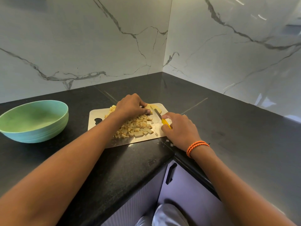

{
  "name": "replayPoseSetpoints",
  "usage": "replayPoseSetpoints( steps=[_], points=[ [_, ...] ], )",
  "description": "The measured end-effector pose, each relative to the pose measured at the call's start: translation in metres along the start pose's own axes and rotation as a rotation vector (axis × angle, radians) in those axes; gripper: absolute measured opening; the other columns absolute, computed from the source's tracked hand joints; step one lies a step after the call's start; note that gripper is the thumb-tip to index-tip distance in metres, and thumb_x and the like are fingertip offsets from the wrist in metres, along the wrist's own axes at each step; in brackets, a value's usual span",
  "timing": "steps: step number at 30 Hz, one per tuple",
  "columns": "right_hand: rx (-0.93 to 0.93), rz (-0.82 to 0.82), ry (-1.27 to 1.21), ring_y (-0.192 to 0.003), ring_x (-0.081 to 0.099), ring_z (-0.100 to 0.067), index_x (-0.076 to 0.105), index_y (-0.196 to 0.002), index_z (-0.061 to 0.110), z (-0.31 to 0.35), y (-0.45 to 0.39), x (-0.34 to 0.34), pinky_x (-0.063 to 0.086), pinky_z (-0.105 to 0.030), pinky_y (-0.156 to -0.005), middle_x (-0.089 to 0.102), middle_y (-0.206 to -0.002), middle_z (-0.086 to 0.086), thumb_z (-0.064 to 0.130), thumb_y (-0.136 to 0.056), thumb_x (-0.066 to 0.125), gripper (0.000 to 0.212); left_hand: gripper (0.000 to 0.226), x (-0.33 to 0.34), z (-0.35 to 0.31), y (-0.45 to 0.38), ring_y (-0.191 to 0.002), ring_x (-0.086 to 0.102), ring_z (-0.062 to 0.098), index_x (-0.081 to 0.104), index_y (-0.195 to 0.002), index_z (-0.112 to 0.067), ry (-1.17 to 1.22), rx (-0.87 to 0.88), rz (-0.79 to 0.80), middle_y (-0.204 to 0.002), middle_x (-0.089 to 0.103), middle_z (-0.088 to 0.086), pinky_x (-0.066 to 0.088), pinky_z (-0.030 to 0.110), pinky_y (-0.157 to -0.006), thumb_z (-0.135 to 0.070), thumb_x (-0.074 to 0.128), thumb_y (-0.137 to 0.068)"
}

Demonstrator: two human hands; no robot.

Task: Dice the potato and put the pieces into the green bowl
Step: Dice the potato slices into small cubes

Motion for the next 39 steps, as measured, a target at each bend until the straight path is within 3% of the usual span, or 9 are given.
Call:
replayPoseSetpoints(
  steps=[3,6,10,13,21,29,35,39],
  points=[
    [-0.007,-0.089,-0.057,-0.072,0.055,-0.018,0.059,-0.136,0.031,0.008,-0.010,0.002,0.057,-0.041,-0.079,0.059,-0.079,0.004,0.036,-0.095,0.056,0.041,0.046,-0.001,0.000,-0.001,-0.069,0.062,0.013,0.080,-0.120,-0.022,0.041,-0.008,-0.007,-0.106,0.079,-0.009,0.043,0.025,-0.057,-0.052,0.083,-0.085],
    [0.011,-0.107,-0.085,-0.077,0.059,-0.024,0.060,-0.136,0.030,0.016,-0.024,0.012,0.057,-0.043,-0.080,0.058,-0.078,0.002,0.036,-0.093,0.055,0.043,0.043,-0.003,0.004,-0.002,-0.066,0.060,0.010,0.082,-0.115,-0.025,0.082,-0.020,-0.005,-0.102,0.080,-0.011,0.041,0.024,-0.056,-0.054,0.084,-0.083],
    [0.028,-0.079,-0.052,-0.107,0.062,-0.032,0.059,-0.137,0.030,0.024,-0.041,0.024,0.049,-0.041,-0.084,0.070,-0.112,-0.009,0.036,-0.095,0.056,0.043,0.035,-0.004,0.006,-0.002,-0.063,0.056,0.009,0.082,-0.114,-0.029,0.084,-0.016,-0.026,-0.077,0.072,-0.017,0.037,0.023,-0.055,-0.051,0.082,-0.086],
    [0.018,-0.083,-0.025,-0.112,0.061,-0.032,0.059,-0.137,0.030,0.028,-0.048,0.027,0.049,-0.040,-0.086,0.068,-0.122,-0.009,0.036,-0.096,0.055,0.041,0.033,-0.003,0.005,-0.003,-0.063,0.057,0.010,0.083,-0.111,-0.029,0.082,-0.009,-0.040,-0.073,0.070,-0.017,0.038,0.023,-0.054,-0.052,0.081,-0.087],
    [-0.014,-0.053,0.019,-0.112,0.061,-0.033,0.063,-0.132,0.024,0.032,-0.050,0.024,0.049,-0.042,-0.088,0.067,-0.125,-0.010,0.030,-0.097,0.057,0.036,0.036,-0.002,0.003,-0.003,-0.066,0.060,0.009,0.083,-0.111,-0.027,0.036,0.005,-0.071,-0.075,0.069,-0.017,0.040,0.024,-0.056,-0.053,0.082,-0.087],
    [-0.018,-0.020,0.046,-0.116,0.058,-0.033,0.058,-0.139,0.029,0.025,-0.025,0.019,0.048,-0.044,-0.091,0.064,-0.128,-0.009,0.036,-0.098,0.054,0.042,0.041,-0.001,0.000,-0.003,-0.077,0.063,0.007,0.080,-0.118,-0.025,-0.016,-0.003,-0.052,-0.108,0.079,-0.009,0.046,0.028,-0.061,-0.051,0.082,-0.086],
    [-0.031,-0.021,0.074,-0.101,0.063,-0.029,0.058,-0.137,0.031,0.017,-0.002,0.010,0.050,-0.040,-0.082,0.068,-0.115,-0.006,0.037,-0.096,0.055,0.041,0.043,-0.002,-0.001,0.000,-0.074,0.060,0.007,0.079,-0.120,-0.025,-0.008,-0.011,-0.058,-0.107,0.079,-0.008,0.040,0.025,-0.057,-0.051,0.083,-0.086],
    [-0.023,-0.009,0.075,-0.095,0.063,-0.027,0.057,-0.136,0.030,0.014,0.006,0.006,0.055,-0.044,-0.084,0.067,-0.108,-0.006,0.038,-0.097,0.056,0.040,0.044,0.001,0.000,0.000,-0.071,0.057,0.008,0.078,-0.123,-0.025,-0.006,-0.015,-0.055,-0.104,0.079,-0.007,0.038,0.025,-0.056,-0.049,0.084,-0.086]
  ],
)
Point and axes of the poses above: each hand's wrist, its own y-axis away from the middle knuckle, its own x-axis out of the palm, z = x × y, the point moved 2 cm from there along -y, towards the middle knuckle
